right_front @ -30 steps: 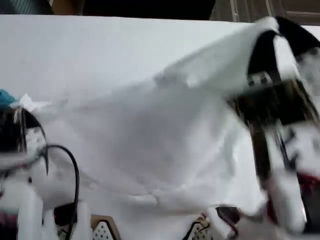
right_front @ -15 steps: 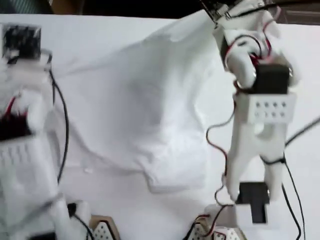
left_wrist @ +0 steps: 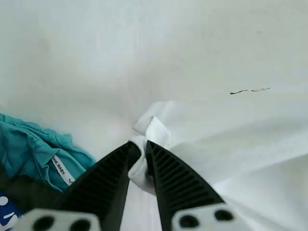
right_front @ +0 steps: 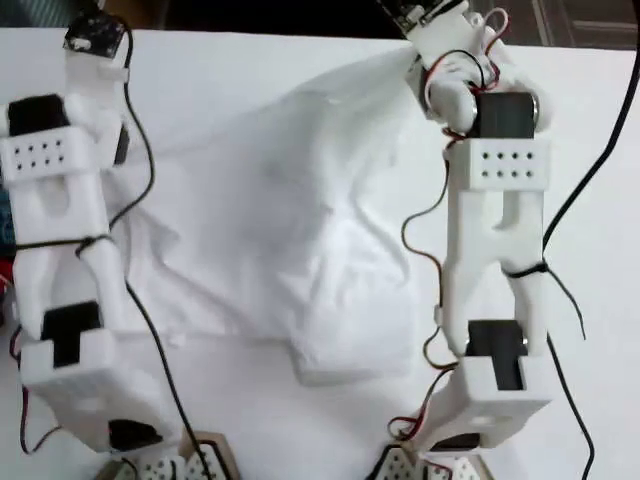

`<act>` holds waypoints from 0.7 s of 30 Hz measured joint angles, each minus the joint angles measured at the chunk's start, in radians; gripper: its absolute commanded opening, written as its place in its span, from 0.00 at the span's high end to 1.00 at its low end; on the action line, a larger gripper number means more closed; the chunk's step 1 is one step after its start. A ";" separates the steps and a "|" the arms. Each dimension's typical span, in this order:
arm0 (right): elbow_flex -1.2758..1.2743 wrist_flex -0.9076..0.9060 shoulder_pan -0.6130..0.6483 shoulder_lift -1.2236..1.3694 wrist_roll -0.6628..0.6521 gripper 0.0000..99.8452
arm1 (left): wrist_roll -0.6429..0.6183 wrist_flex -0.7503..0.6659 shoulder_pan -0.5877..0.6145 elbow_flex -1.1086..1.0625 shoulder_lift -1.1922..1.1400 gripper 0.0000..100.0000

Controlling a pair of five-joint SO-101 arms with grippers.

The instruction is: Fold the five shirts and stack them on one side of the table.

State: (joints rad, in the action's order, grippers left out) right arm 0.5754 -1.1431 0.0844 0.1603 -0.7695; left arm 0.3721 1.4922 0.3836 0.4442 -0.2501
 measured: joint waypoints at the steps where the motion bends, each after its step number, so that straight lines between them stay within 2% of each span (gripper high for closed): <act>1: 0.000 -0.012 0.000 0.000 0.000 0.98 | 0.002 0.037 0.000 0.037 -0.018 0.98; 6: 0.000 -0.087 0.000 -0.023 0.000 0.98 | 0.002 0.167 0.000 0.166 -0.078 0.98; 14: 0.000 -0.087 0.000 -0.031 0.000 0.98 | 0.002 0.193 0.000 0.247 -0.086 0.98; 21: 0.002 -0.186 -0.002 -0.091 0.000 0.98 | 0.002 0.264 0.000 0.278 -0.081 0.98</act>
State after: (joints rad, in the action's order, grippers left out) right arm 0.5769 -1.3288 0.0829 0.0698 -0.7695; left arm 0.3736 1.7561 0.3836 0.7219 -0.3314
